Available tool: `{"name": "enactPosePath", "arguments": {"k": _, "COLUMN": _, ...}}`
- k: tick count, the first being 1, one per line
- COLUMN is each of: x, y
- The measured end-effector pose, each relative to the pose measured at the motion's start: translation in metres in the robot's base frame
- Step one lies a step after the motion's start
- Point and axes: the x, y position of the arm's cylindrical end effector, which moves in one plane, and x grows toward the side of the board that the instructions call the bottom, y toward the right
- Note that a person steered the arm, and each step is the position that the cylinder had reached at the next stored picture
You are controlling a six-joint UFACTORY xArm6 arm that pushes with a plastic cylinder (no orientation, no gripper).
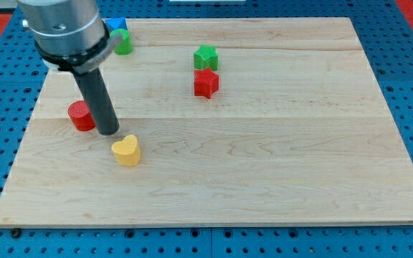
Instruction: Slightly touch the red circle which is at the bottom left side of the board
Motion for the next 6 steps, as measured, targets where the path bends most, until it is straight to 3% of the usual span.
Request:
{"name": "enactPosePath", "arguments": {"k": 3, "x": 0.048, "y": 0.041}}
{"name": "enactPosePath", "arguments": {"k": 5, "x": 0.051, "y": -0.044}}
{"name": "enactPosePath", "arguments": {"k": 6, "x": 0.009, "y": -0.069}}
